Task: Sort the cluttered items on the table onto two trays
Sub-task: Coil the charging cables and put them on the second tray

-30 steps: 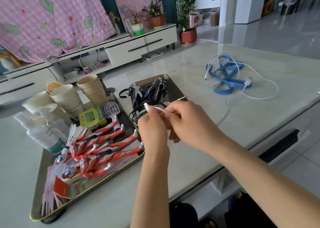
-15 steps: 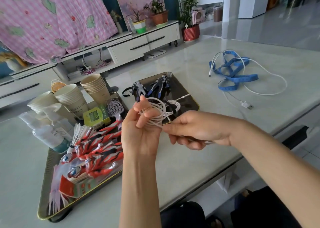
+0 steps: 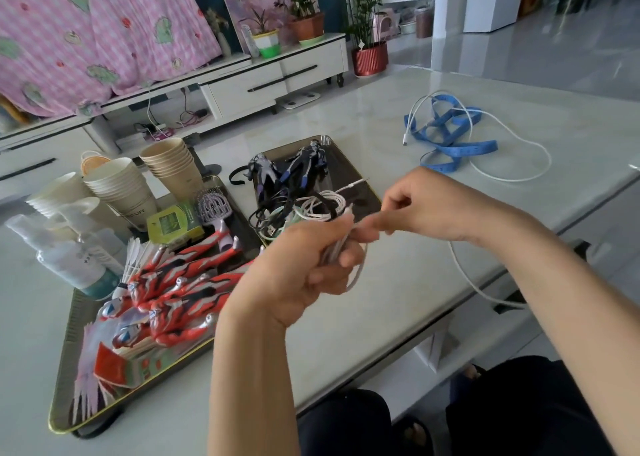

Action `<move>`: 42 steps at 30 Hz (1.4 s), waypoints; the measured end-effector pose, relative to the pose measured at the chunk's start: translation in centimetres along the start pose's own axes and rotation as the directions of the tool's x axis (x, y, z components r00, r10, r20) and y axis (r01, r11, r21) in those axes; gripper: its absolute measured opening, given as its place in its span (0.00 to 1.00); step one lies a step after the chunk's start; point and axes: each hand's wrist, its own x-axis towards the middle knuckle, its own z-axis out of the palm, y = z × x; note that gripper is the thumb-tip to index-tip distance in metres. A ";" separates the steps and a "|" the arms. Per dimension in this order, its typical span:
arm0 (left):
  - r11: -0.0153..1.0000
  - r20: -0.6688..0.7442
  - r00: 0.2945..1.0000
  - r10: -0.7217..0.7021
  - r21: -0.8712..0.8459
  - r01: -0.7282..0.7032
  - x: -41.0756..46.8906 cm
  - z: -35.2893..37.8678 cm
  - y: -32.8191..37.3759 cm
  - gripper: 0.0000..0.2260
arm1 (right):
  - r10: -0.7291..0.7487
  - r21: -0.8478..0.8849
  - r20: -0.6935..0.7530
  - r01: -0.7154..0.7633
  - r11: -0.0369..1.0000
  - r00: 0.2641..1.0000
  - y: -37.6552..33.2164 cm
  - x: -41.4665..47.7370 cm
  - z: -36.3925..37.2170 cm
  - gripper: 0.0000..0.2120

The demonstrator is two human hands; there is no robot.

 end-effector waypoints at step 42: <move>0.925 0.164 0.986 0.016 -0.378 0.048 0.9 1.0 -0.5 0.08 | 0.114 -0.009 0.176 -0.114 0.993 0.978 0.5 -0.7 0.3 0.11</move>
